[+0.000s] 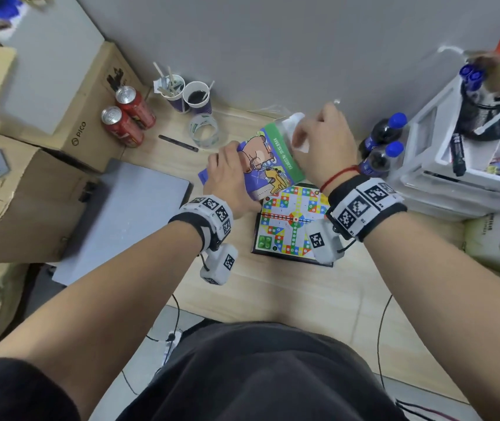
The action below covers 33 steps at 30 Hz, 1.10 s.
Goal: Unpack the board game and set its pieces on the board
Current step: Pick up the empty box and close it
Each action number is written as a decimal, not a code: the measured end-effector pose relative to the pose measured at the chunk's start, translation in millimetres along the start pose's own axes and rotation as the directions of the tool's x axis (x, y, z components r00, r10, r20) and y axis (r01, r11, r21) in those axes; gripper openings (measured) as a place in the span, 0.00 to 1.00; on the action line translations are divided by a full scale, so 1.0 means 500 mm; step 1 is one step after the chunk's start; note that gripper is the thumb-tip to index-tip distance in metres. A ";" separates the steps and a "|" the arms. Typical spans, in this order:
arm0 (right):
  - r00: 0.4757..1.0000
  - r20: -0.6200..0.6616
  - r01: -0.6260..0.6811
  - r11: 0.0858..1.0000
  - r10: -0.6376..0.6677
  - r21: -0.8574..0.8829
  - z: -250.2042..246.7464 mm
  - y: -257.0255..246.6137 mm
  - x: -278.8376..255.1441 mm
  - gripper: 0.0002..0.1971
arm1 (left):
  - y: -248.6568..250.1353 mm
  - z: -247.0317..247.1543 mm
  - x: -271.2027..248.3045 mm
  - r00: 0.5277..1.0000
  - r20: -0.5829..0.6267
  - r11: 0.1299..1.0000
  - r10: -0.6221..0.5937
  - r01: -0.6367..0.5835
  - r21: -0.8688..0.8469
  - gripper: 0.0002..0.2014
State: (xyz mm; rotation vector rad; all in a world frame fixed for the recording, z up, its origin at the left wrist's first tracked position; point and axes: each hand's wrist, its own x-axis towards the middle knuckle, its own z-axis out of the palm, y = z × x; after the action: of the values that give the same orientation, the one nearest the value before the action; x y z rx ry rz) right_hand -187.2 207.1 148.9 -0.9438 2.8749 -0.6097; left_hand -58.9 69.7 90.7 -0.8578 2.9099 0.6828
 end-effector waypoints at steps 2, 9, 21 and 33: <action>0.989 0.096 0.118 0.987 -0.108 -0.107 -0.001 -0.015 -0.010 0.09 | 0.008 -0.007 -0.002 0.999 0.018 0.999 0.033 -0.033 0.000 0.62; 0.983 0.177 -0.156 0.722 0.048 0.674 -0.048 -0.008 -0.013 0.23 | 0.002 -0.054 0.012 0.993 0.112 0.995 -0.031 0.041 -0.091 0.67; 0.938 0.344 -0.297 0.639 0.054 0.709 -0.037 -0.128 -0.027 0.18 | -0.059 -0.114 0.015 0.986 0.134 0.986 0.101 -0.081 -0.147 0.70; 0.888 0.458 -0.421 0.444 0.024 0.791 -0.031 -0.173 -0.020 0.14 | -0.059 -0.157 0.030 0.973 -0.007 0.937 0.229 -0.223 -0.269 0.53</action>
State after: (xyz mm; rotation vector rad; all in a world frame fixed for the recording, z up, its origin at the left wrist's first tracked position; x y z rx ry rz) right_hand -133.5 154.5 195.7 -0.3871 1.7956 -1.4643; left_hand -49.3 7.1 147.4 -0.5252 2.9658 1.1173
